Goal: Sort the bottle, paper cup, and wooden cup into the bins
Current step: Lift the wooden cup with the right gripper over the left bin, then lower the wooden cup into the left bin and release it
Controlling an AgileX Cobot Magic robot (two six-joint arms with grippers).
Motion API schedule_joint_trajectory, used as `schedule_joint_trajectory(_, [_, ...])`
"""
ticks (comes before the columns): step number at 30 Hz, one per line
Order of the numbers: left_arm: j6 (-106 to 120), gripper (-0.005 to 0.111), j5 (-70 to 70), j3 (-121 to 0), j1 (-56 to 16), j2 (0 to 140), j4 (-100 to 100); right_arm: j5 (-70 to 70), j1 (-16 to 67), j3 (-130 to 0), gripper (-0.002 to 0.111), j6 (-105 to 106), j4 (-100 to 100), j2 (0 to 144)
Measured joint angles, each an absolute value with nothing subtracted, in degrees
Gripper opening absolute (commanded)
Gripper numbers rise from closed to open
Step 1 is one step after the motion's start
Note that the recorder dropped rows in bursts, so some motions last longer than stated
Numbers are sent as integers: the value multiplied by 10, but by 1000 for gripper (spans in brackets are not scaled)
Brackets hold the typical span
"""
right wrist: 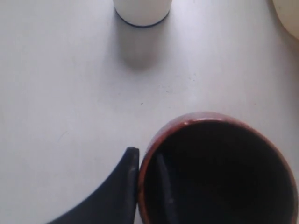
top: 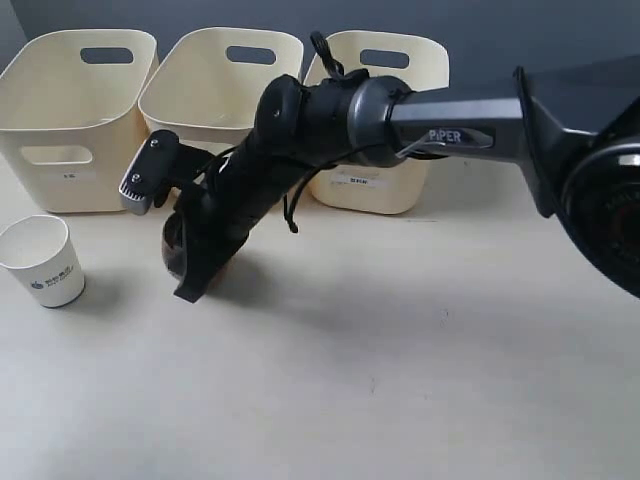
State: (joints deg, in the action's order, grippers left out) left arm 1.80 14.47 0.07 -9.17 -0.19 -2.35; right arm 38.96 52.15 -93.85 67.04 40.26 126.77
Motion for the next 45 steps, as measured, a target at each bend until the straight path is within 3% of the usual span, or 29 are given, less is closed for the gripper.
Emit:
schedule_joint_trajectory(8, [18, 0, 145, 1, -92, -2, -23, 380, 522, -963, -1, 672, 402, 1196])
schedule_joint_trajectory(16, [18, 0, 145, 1, -92, -2, -23, 378, 522, -1101, -1, 677, 412, 1201])
schedule_joint_trajectory(31, [18, 0, 145, 1, -92, -2, -23, 388, 507, -1442, -1, 685, 450, 1443])
schedule_joint_trajectory(45, [18, 0, 145, 1, -92, -2, -23, 412, 489, -1461, -1, 692, 487, 1495])
